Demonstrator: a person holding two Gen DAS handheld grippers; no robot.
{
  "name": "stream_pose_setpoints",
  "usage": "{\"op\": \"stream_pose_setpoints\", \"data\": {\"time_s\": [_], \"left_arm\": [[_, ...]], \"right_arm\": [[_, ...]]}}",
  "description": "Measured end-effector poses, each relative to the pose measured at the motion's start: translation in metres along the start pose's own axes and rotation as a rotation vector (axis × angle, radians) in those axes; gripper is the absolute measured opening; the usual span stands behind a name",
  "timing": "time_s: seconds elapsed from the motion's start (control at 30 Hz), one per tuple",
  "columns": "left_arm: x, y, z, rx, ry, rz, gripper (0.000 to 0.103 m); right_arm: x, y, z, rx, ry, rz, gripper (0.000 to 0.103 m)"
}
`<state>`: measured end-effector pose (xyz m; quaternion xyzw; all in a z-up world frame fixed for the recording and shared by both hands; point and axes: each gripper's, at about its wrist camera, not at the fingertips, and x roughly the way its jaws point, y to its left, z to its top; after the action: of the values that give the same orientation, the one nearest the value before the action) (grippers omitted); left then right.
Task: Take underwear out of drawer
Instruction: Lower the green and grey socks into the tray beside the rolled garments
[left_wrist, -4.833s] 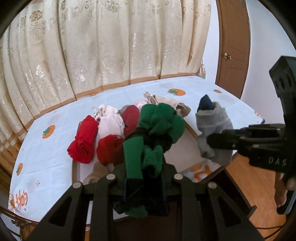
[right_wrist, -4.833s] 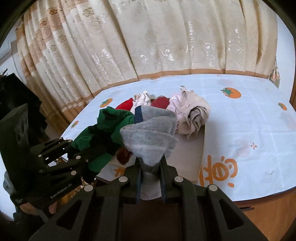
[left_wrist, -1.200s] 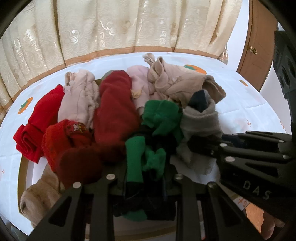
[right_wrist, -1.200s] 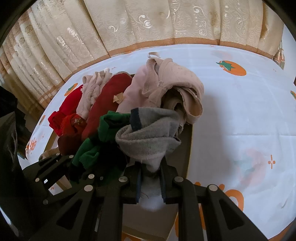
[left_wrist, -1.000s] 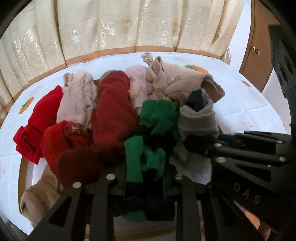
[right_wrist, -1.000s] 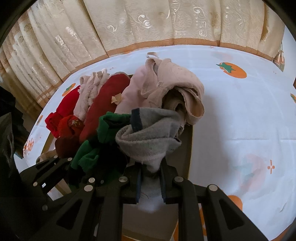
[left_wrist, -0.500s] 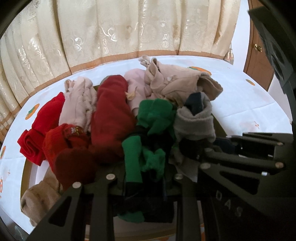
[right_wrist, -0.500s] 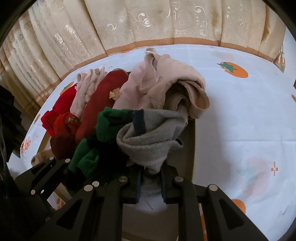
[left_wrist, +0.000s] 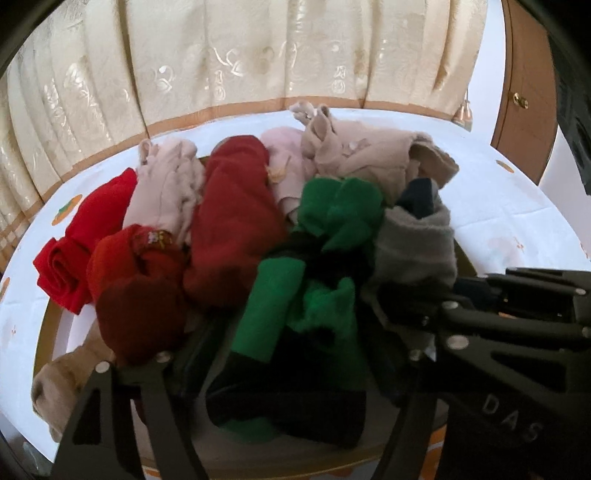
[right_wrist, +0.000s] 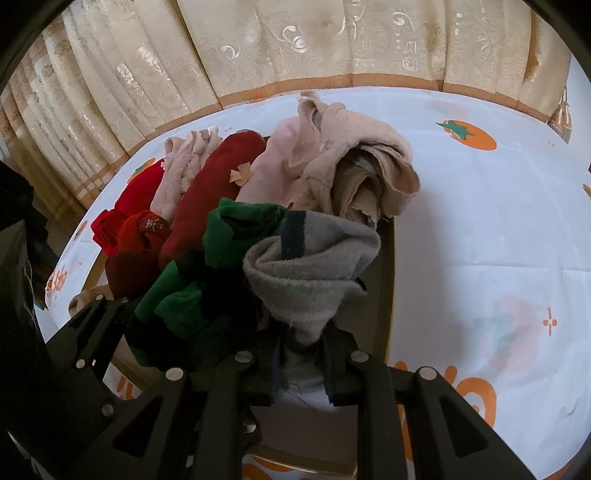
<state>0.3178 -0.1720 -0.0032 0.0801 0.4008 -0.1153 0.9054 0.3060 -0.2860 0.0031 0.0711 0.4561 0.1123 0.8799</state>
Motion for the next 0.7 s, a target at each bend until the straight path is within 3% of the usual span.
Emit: {"op": "stream_pose_setpoints", "data": {"time_s": [0.13, 0.33, 0.43, 0.5, 0.6, 0.7], "left_arm": [[-0.005, -0.003, -0.002, 0.030, 0.005, 0.022, 0.075], [-0.025, -0.003, -0.006, 0.066, -0.055, 0.051, 0.076], [-0.034, 0.000, -0.005, 0.056, -0.084, 0.055, 0.082], [-0.041, 0.003, -0.005, 0.046, -0.100, 0.058, 0.091], [-0.050, 0.006, -0.006, 0.041, -0.124, 0.071, 0.093], [-0.057, 0.010, -0.007, 0.039, -0.133, 0.085, 0.094]], "right_arm": [[-0.004, 0.005, -0.006, -0.005, -0.004, -0.016, 0.027], [-0.021, 0.002, -0.013, 0.050, 0.007, 0.024, 0.046], [-0.033, -0.003, -0.017, 0.098, -0.011, 0.070, 0.050], [-0.038, -0.005, -0.019, 0.110, -0.029, 0.077, 0.051], [-0.045, -0.004, -0.021, 0.118, -0.057, 0.074, 0.060], [-0.050, -0.002, -0.024, 0.133, -0.078, 0.082, 0.061]]}}
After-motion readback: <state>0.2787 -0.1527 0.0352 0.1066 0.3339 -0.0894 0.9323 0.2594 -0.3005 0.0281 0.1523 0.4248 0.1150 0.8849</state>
